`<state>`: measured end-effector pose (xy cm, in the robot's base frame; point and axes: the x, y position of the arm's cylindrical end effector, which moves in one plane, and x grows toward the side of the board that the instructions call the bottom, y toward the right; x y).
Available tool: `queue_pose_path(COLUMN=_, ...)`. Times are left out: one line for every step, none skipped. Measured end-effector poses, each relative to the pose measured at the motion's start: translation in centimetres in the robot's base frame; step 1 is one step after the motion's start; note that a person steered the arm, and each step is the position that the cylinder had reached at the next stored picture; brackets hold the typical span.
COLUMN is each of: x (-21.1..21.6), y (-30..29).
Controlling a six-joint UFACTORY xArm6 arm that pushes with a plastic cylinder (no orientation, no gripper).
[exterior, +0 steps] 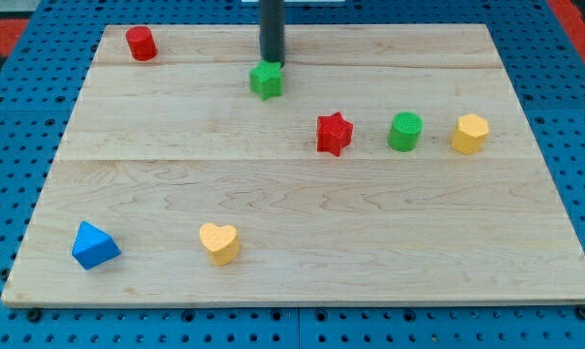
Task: Slide the green star towards the center
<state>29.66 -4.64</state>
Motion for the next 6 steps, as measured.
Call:
queue_pose_path(x=4.8, y=-2.5)
queue_pose_path(x=2.7, y=-3.0)
queue_pose_path(x=3.7, y=-4.6)
queue_pose_path(x=7.0, y=-3.8)
queue_pose_path(x=7.3, y=-3.2)
queue_pose_path(x=6.9, y=-1.7)
